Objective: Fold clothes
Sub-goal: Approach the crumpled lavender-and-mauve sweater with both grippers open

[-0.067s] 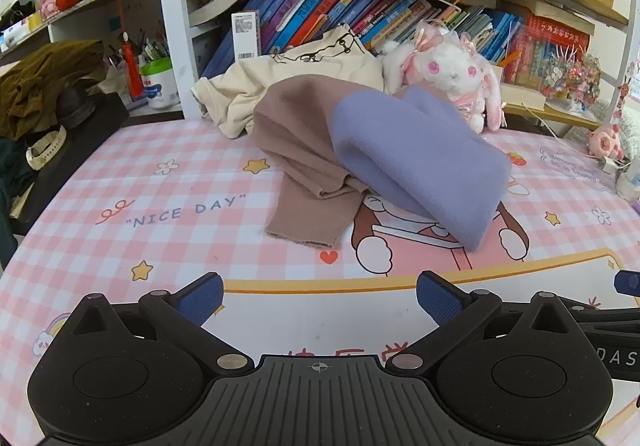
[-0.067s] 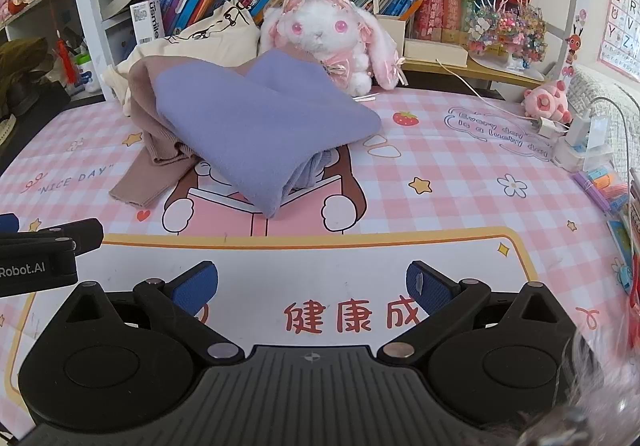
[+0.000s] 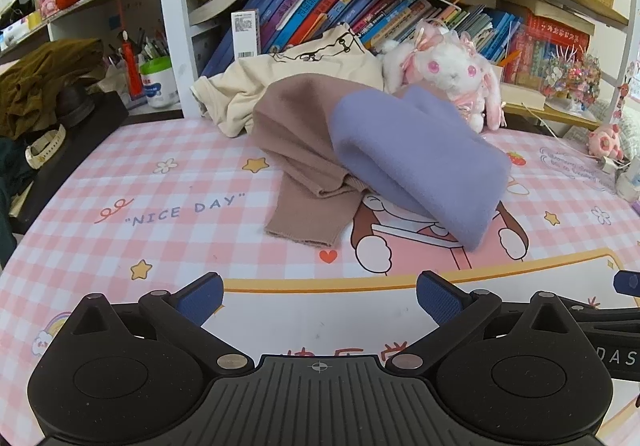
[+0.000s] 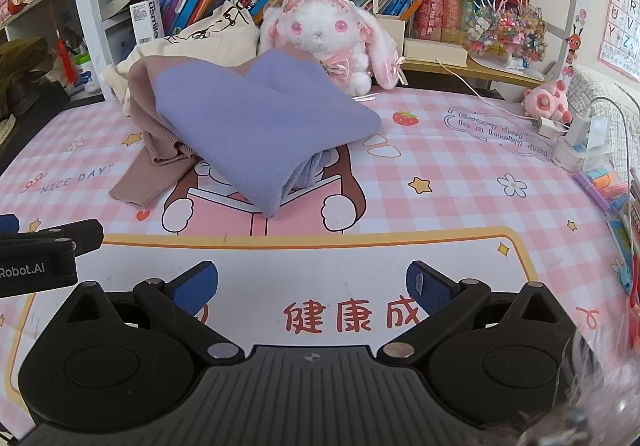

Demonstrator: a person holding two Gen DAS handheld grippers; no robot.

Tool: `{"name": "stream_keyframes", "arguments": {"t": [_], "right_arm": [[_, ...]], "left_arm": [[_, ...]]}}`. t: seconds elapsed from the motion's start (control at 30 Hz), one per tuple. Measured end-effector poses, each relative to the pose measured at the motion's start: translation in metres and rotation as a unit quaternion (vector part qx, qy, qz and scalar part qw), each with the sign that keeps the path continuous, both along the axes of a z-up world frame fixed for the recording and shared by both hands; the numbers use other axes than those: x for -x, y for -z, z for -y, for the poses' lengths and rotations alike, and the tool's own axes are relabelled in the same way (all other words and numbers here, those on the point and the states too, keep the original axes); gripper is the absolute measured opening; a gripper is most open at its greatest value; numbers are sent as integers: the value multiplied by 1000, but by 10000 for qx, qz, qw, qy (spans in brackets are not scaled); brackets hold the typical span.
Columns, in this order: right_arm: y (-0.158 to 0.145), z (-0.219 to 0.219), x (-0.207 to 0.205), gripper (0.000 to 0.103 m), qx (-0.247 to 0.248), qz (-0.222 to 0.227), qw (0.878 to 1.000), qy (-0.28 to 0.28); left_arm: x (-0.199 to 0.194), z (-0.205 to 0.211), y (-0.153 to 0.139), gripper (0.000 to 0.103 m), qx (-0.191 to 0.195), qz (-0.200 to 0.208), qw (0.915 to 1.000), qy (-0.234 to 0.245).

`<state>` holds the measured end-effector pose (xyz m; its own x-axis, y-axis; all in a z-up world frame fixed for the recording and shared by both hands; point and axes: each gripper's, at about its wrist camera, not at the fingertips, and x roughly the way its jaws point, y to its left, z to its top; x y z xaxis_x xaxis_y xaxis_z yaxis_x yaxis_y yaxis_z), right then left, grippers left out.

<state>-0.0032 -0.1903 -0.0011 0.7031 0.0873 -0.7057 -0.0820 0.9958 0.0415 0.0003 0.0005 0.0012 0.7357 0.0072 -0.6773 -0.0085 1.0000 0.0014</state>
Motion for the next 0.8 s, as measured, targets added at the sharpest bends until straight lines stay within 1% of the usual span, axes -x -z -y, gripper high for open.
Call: {"name": "stream_keyframes", "arguments": {"t": [0.8], "right_arm": [[1, -1, -4, 102, 17, -28, 10000, -25]], "left_arm": [[-2, 2, 5, 103, -29, -11, 10000, -28]]}}
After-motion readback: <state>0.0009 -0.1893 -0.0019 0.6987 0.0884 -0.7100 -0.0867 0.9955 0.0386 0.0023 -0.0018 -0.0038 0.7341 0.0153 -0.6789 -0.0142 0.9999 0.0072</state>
